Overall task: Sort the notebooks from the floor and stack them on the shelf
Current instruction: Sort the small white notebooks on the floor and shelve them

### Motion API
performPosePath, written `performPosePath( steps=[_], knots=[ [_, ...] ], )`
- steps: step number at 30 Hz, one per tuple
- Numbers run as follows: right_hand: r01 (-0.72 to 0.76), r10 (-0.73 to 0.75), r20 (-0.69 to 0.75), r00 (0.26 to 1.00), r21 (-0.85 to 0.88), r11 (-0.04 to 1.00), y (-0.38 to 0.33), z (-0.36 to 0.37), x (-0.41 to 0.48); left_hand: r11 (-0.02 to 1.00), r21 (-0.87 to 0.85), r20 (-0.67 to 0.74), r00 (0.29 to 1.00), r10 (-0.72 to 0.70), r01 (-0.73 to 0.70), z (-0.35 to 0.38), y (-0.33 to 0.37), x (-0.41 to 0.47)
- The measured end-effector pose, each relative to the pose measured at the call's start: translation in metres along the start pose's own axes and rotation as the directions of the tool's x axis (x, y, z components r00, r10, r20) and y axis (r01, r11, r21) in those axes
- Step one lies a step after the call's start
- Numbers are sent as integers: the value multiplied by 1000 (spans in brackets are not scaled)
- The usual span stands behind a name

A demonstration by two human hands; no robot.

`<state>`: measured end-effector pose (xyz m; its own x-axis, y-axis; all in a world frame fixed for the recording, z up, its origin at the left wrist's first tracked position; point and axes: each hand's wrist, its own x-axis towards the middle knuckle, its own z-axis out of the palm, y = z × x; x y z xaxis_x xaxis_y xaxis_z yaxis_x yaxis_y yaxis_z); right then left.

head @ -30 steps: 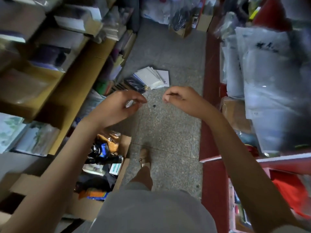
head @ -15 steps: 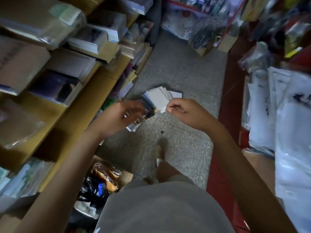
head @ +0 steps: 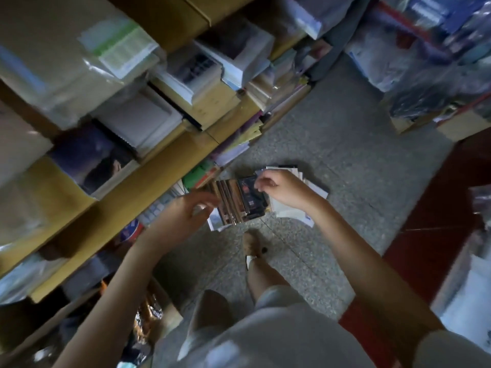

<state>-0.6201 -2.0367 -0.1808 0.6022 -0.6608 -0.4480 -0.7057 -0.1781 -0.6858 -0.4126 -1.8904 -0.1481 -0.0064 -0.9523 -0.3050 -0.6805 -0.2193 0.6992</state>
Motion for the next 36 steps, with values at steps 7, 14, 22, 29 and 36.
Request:
performPosePath(
  steps=[7,14,22,29,36],
  knots=[
    [-375,326,214,921,253,892,107,56,150,979,-130,74,986,-151,159,44,-92,97],
    [-304,299,311,902,-35,952,249,216,324,954,-21,212,934,-288,299,188,-319,210],
    [740,-448,590,672,-505,445,391,398,482,776,575,265,840,-474,257,377,-541,336],
    [788,-693,449,563,-544,288,431,441,515,752,633,191,906,-378,180,424,-599,361],
    [780,-633,517,576,-581,234,427,439,514,851,364,221,852,-474,379,437,-598,377]
  ],
)
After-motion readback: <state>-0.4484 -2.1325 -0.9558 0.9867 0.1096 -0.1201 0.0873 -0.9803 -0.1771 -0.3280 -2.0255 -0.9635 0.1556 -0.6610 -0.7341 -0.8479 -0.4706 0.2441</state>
